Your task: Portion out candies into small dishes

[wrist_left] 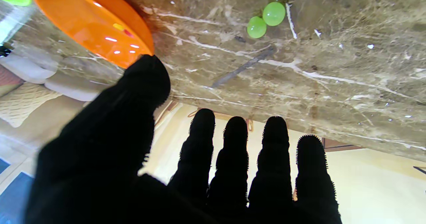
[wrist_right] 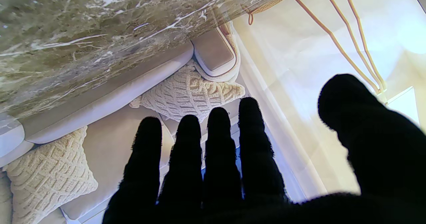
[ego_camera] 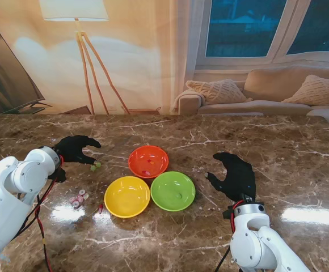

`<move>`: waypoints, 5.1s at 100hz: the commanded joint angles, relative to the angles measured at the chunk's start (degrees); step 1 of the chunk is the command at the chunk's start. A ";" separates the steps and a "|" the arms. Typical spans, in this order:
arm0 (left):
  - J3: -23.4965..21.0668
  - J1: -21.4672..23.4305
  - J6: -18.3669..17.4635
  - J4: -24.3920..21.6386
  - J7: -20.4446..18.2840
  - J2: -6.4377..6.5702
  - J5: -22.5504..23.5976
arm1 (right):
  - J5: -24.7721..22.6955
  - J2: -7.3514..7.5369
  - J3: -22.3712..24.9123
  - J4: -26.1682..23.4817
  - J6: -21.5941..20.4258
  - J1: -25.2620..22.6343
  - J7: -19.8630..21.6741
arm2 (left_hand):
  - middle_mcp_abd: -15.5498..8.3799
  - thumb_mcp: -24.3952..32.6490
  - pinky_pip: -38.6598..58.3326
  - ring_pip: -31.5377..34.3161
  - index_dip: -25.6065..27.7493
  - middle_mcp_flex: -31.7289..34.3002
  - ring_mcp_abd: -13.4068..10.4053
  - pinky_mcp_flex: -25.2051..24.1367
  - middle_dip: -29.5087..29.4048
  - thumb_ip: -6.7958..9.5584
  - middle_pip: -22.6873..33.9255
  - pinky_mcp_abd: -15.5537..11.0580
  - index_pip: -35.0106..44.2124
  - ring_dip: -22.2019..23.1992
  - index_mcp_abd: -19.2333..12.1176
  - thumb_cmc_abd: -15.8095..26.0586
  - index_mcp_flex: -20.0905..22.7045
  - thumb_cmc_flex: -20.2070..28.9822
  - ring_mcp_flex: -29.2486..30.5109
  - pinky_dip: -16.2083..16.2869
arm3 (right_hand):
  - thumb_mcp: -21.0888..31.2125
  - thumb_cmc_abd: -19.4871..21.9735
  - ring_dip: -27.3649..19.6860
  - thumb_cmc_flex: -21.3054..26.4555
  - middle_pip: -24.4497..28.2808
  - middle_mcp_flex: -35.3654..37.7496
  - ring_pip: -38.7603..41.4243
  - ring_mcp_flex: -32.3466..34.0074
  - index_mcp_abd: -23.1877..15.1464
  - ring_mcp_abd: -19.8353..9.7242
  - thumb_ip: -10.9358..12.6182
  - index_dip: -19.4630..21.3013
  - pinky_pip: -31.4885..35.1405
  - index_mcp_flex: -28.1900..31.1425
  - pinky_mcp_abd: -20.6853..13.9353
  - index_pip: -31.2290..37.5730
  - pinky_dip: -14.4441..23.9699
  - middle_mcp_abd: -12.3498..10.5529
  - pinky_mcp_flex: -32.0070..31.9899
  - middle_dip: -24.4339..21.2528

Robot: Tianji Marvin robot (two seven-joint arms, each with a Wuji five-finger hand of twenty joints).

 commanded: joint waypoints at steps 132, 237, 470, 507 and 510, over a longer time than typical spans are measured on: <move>22.05 -14.53 13.66 21.63 12.72 -2.46 3.27 | 1.98 -0.32 -1.08 1.09 0.47 0.93 1.71 | -0.41 -5.75 8.65 10.67 8.71 13.42 2.38 0.45 14.17 -0.49 10.93 6.31 14.09 10.84 -3.87 -3.70 12.53 0.09 8.10 8.39 | 0.27 -0.50 1.28 -1.33 -0.74 0.60 -0.05 -0.61 -1.47 0.01 2.06 -0.64 0.99 -0.18 0.68 0.31 2.28 -0.45 -0.61 0.37; 27.29 -16.92 12.50 25.39 14.93 -2.76 3.44 | 3.12 -0.48 -1.07 1.32 0.36 1.02 1.85 | -0.55 -6.34 13.42 19.76 7.95 18.59 2.53 2.05 16.61 -2.19 15.75 8.14 24.54 17.87 -7.01 -6.22 13.57 6.23 14.12 10.75 | 0.68 -0.56 1.81 -1.11 -0.50 0.83 0.55 -1.54 -1.70 -0.01 2.06 -0.58 1.62 0.00 1.04 0.38 4.10 -0.42 -0.36 1.37; 15.38 -8.22 9.68 9.46 16.46 -2.14 11.03 | 3.69 -0.49 -1.17 1.85 0.03 1.26 2.17 | -3.11 -14.56 14.15 21.01 3.07 29.82 2.14 2.26 27.27 0.05 13.46 8.33 38.78 16.57 -13.98 -0.28 19.89 14.32 17.47 10.64 | 1.81 -0.82 1.83 -0.60 -0.64 -0.87 0.65 -1.90 -2.20 0.12 1.89 -0.48 1.98 0.22 1.24 0.54 5.69 -0.03 0.06 1.24; 12.40 -1.07 6.70 -2.98 20.88 -3.32 10.17 | 3.42 -0.51 -0.89 1.74 0.08 1.01 1.83 | -3.25 -14.60 14.11 20.77 3.34 30.29 2.04 2.28 27.43 0.00 13.20 8.33 38.53 16.51 -14.27 -0.61 20.12 14.19 17.96 10.69 | 1.88 -0.84 1.84 -0.61 -0.65 -0.98 0.65 -1.85 -2.24 0.13 1.84 -0.47 1.90 0.29 1.22 0.57 5.72 -0.09 0.02 1.19; 12.43 -0.67 6.56 -3.68 21.18 -3.42 9.90 | 3.42 -0.51 -0.87 1.73 0.07 0.99 1.80 | -3.24 -14.54 14.10 20.74 3.33 30.34 2.06 2.28 27.43 0.01 13.15 8.33 38.48 16.50 -14.14 -0.59 20.16 14.22 18.00 10.69 | 1.89 -0.81 1.83 -0.58 -0.64 -0.96 0.63 -1.90 -2.25 0.09 1.84 -0.47 1.89 0.26 1.25 0.56 5.72 0.09 0.01 1.19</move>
